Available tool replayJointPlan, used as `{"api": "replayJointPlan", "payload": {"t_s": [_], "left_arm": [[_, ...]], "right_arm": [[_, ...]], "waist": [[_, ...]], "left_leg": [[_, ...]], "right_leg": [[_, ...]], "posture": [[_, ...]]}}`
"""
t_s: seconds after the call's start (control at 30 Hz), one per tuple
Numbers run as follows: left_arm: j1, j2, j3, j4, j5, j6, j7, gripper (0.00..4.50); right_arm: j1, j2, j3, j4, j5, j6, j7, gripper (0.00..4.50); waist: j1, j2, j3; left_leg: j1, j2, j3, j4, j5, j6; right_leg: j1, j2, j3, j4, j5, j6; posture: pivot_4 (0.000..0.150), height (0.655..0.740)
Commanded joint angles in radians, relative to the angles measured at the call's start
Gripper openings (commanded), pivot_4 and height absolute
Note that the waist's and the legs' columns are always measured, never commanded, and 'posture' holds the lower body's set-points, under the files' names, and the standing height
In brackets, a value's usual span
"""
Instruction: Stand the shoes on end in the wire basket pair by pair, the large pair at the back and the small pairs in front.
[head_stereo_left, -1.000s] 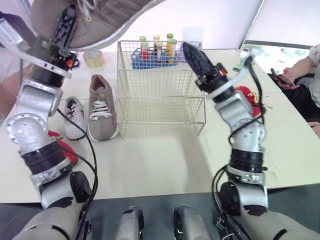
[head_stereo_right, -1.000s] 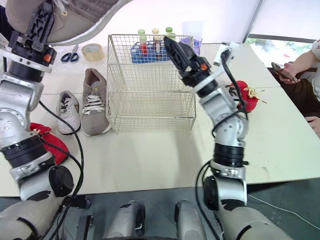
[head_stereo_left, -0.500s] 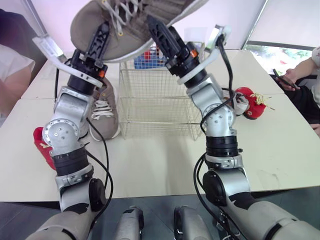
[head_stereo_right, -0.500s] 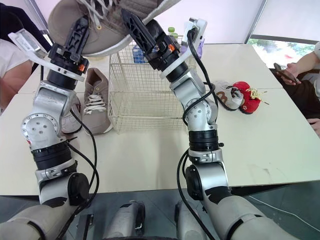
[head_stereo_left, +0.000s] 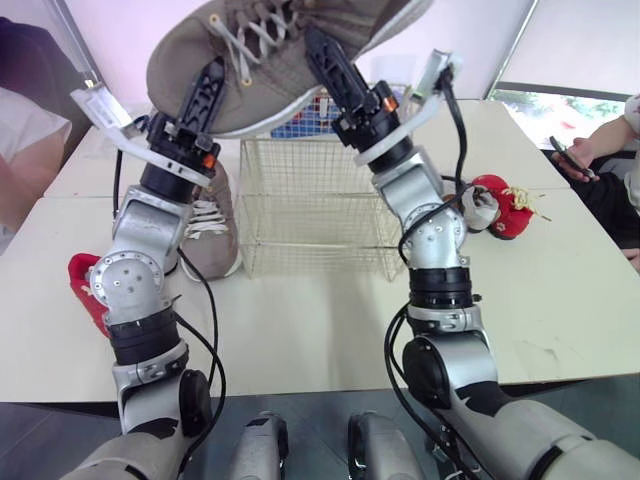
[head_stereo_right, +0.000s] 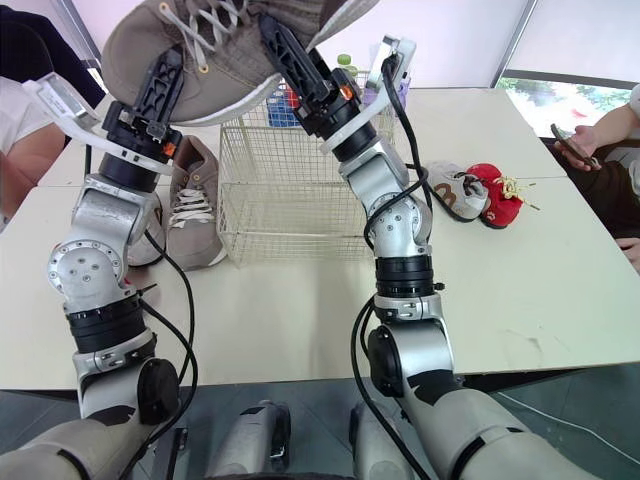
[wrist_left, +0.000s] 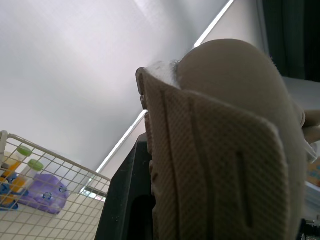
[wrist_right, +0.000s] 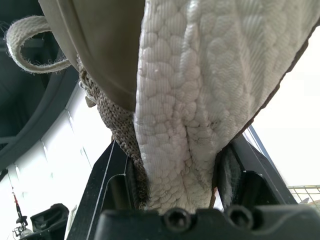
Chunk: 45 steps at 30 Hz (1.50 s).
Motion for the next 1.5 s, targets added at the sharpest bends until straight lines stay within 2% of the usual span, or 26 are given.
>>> {"api": "replayJointPlan", "payload": {"t_s": [0.03, 0.17, 0.2, 0.33, 0.47, 0.6, 0.83, 0.97, 1.2, 1.37, 1.4, 1.43, 1.5], "left_arm": [[0.022, 0.076, -0.047, -0.047, 0.084, 0.025, 0.007, 2.06], [0.08, 0.177, -0.073, -0.116, 0.156, 0.048, -0.001, 4.18], [0.095, 0.195, -0.079, -0.132, 0.173, 0.05, -0.001, 4.43], [0.177, 0.255, -0.066, -0.273, 0.162, 0.085, 0.039, 4.43], [0.31, 0.316, -0.005, -0.488, 0.009, 0.156, 0.141, 4.43], [0.42, 0.409, 0.074, -0.556, -0.132, 0.17, 0.175, 4.43], [0.507, 0.495, 0.126, -0.558, -0.217, 0.143, 0.194, 4.43], [0.504, 0.508, 0.105, -0.534, -0.211, 0.131, 0.181, 4.43], [0.473, 0.51, 0.052, -0.499, -0.179, 0.131, 0.175, 4.43], [0.478, 0.494, 0.03, -0.495, -0.161, 0.123, 0.179, 4.5], [0.479, 0.493, 0.026, -0.493, -0.158, 0.12, 0.178, 4.5], [0.476, 0.493, 0.023, -0.488, -0.156, 0.118, 0.176, 4.5], [0.466, 0.493, 0.015, -0.477, -0.149, 0.116, 0.172, 4.5]], "right_arm": [[-0.11, -0.075, -0.017, 0.0, -0.023, -0.043, 0.064, 1.52], [-0.218, -0.168, -0.027, 0.132, -0.087, -0.117, 0.154, 1.52], [-0.243, -0.187, -0.03, 0.174, -0.105, -0.139, 0.176, 1.52], [-0.387, -0.297, -0.031, 0.428, -0.206, -0.275, 0.299, 1.52], [-0.556, -0.462, 0.028, 0.795, -0.388, -0.496, 0.485, 1.52], [-0.62, -0.516, 0.059, 0.978, -0.491, -0.597, 0.567, 1.52], [-0.635, -0.573, 0.049, 1.072, -0.58, -0.613, 0.651, 1.52], [-0.605, -0.59, 0.08, 1.091, -0.66, -0.659, 0.633, 1.52], [-0.574, -0.579, 0.067, 1.126, -0.708, -0.635, 0.649, 1.52], [-0.563, -0.578, 0.055, 1.134, -0.721, -0.627, 0.622, 3.57], [-0.562, -0.579, 0.054, 1.135, -0.723, -0.625, 0.614, 4.15], [-0.562, -0.579, 0.055, 1.135, -0.726, -0.617, 0.615, 4.48], [-0.56, -0.579, 0.055, 1.134, -0.732, -0.612, 0.615, 4.48]], "waist": [[0.0, 0.0, 0.0], [-0.004, 0.0, 0.0], [-0.004, 0.0, 0.0], [-0.005, 0.001, 0.001], [0.002, 0.0, 0.001], [-0.003, 0.0, 0.001], [-0.004, 0.004, 0.003], [-0.002, 0.003, 0.003], [-0.002, 0.003, 0.003], [-0.002, 0.004, 0.003], [-0.002, 0.003, 0.003], [-0.002, 0.003, 0.003], [-0.002, 0.004, 0.003]], "left_leg": [[0.0, 0.0, 0.0, 0.0, 0.0, 0.0], [0.0, 0.0, 0.0, 0.0, 0.0, 0.0], [0.0, 0.0, 0.001, -0.001, 0.0, 0.0], [0.0, 0.0, 0.001, -0.004, 0.0, 0.0], [-0.001, 0.0, 0.001, -0.005, 0.0, 0.0], [0.0, -0.001, 0.002, -0.012, 0.0, 0.0], [0.0, 0.0, 0.003, -0.015, 0.0, -0.001], [0.0, -0.001, 0.004, -0.014, 0.0, -0.001], [0.0, -0.001, 0.004, -0.014, 0.001, -0.002], [0.0, 0.0, 0.004, -0.014, 0.001, -0.002], [0.0, 0.0, 0.004, -0.014, 0.001, -0.002], [0.0, 0.0, 0.004, -0.014, 0.001, -0.002], [0.0, -0.001, 0.004, -0.014, 0.001, -0.002]], "right_leg": [[0.0, 0.0, 0.0, 0.0, 0.0, 0.0], [0.0, 0.0, 0.0, 0.0, 0.0, 0.0], [-0.001, 0.0, 0.0, 0.0, 0.0, 0.0], [-0.002, 0.0, 0.0, -0.001, 0.0, 0.0], [-0.002, -0.001, 0.001, -0.003, 0.0, 0.0], [-0.002, -0.001, 0.002, -0.011, 0.0, -0.001], [-0.004, -0.001, 0.002, -0.01, 0.0, -0.001], [-0.004, -0.001, 0.002, -0.011, 0.0, -0.001], [-0.004, -0.001, 0.002, -0.01, 0.0, -0.001], [-0.004, -0.001, 0.002, -0.01, 0.0, 0.0], [-0.004, -0.001, 0.002, -0.01, 0.0, 0.0], [-0.004, -0.001, 0.002, -0.01, 0.0, 0.0], [-0.004, -0.001, 0.002, -0.01, 0.0, 0.0]], "posture": [[0.15, 0.74], [0.15, 0.74], [0.15, 0.74], [0.15, 0.74], [0.15, 0.74], [0.15, 0.74], [0.15, 0.74], [0.15, 0.74], [0.15, 0.74], [0.15, 0.74], [0.15, 0.74], [0.15, 0.74], [0.15, 0.74]]}}
